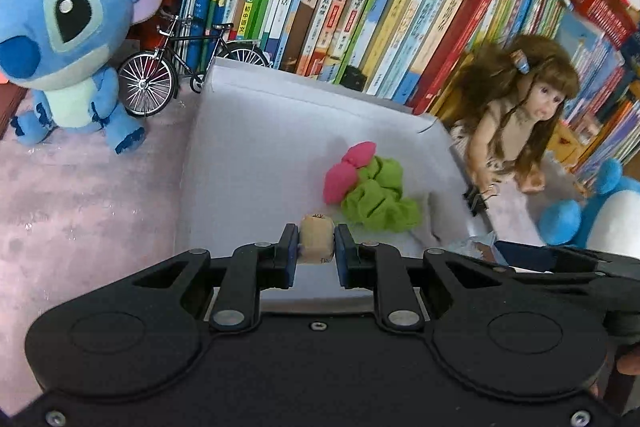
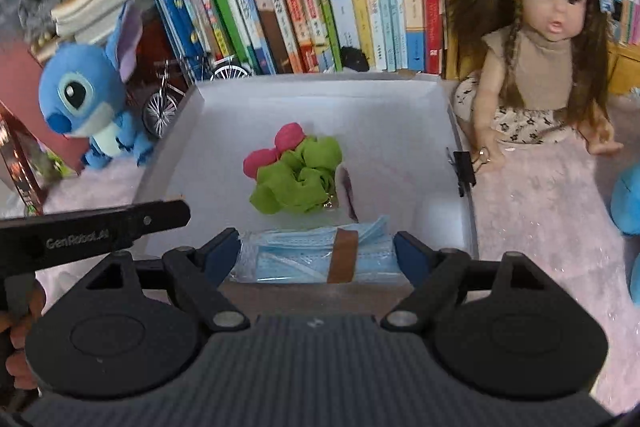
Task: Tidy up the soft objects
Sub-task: 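Lower the sponge and mask pack into the white box and open both grippers, then move both tools back over the pipe frame items, then grasp the navy patterned pouch with the left gripper while the right gripper reaches the yellow sequin bow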
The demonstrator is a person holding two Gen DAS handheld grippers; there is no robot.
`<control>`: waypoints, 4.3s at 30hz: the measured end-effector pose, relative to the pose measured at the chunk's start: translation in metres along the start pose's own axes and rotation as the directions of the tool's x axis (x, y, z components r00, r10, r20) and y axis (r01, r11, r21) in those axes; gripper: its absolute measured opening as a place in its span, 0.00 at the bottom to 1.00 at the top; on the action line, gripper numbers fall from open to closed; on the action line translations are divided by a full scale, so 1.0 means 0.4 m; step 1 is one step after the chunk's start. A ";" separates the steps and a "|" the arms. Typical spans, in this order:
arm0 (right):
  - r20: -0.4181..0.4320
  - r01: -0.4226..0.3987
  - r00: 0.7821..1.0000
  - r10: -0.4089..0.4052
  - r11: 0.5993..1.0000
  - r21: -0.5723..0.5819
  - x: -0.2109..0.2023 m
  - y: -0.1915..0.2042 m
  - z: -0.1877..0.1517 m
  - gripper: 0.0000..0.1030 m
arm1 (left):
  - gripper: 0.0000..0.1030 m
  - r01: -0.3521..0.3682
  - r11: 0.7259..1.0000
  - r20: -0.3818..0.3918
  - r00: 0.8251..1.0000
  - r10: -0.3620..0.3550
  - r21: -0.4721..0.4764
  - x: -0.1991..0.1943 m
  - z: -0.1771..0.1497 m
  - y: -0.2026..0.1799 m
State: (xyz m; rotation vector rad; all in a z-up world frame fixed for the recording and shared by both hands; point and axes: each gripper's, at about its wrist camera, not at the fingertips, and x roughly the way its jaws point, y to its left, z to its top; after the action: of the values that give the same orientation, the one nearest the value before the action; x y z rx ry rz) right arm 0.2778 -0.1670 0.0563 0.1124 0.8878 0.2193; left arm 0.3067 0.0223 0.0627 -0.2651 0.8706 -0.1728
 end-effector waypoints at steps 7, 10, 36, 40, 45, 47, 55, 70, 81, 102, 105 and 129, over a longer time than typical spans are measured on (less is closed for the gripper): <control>-0.043 -0.019 0.999 0.021 0.998 0.053 0.061 -0.022 0.009 0.85 | 0.18 -0.029 1.000 -0.017 0.999 0.029 0.005 0.038 0.007 -0.002; -0.064 -0.010 0.998 0.015 0.997 0.081 0.080 -0.033 0.011 0.85 | 0.18 -0.039 0.999 -0.013 0.999 0.039 0.024 0.041 0.010 -0.001; -0.025 0.029 0.999 -0.027 0.995 0.093 0.116 -0.045 0.013 0.86 | 0.18 -0.088 0.996 -0.034 0.995 0.089 0.034 0.088 0.007 -0.004; -0.026 0.031 0.999 -0.029 0.995 0.093 0.117 -0.045 0.011 0.87 | 0.18 -0.092 0.995 -0.032 0.995 0.093 0.040 0.088 0.007 -0.005; -0.024 0.028 0.999 -0.026 0.995 0.094 0.115 -0.047 0.007 0.88 | 0.19 -0.099 0.994 -0.027 0.995 0.100 0.053 0.086 0.004 -0.007; -0.018 0.021 1.000 -0.020 0.995 0.094 0.111 -0.049 0.004 0.88 | 0.24 -0.099 0.993 -0.020 0.995 0.100 0.058 0.079 0.004 -0.008; 0.008 0.000 1.000 -0.001 0.996 0.085 0.063 -0.045 -0.004 0.90 | 0.49 -0.107 0.990 0.037 0.994 0.104 0.089 0.013 0.003 -0.019; 0.112 -0.082 0.990 0.080 0.996 0.021 -0.077 -0.042 -0.048 0.98 | 0.66 -0.065 0.988 0.120 0.992 0.048 0.140 -0.132 -0.072 -0.031; 0.177 -0.128 0.975 0.134 0.991 -0.044 -0.169 -0.031 -0.156 1.00 | 0.74 -0.014 0.978 0.185 0.982 -0.026 0.210 -0.236 -0.172 -0.059; 0.260 -0.026 0.964 0.059 0.991 -0.130 -0.247 -0.014 -0.329 1.00 | 0.76 -0.036 0.965 0.271 0.962 -0.037 0.260 -0.331 -0.350 -0.025; 0.264 -0.017 0.963 0.051 0.991 -0.130 -0.250 -0.015 -0.346 1.00 | 0.77 -0.040 0.967 0.280 0.959 -0.034 0.253 -0.337 -0.368 -0.018; 0.254 0.058 0.967 -0.033 0.994 -0.092 -0.224 -0.029 -0.401 1.00 | 0.77 -0.051 0.981 0.259 0.966 0.001 0.188 -0.330 -0.434 0.036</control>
State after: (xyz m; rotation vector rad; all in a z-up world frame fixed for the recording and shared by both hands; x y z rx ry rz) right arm 0.0999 -0.1981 0.0212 0.0264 0.6237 0.2004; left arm 0.0896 0.0422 0.0480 -0.0914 0.5932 -0.1924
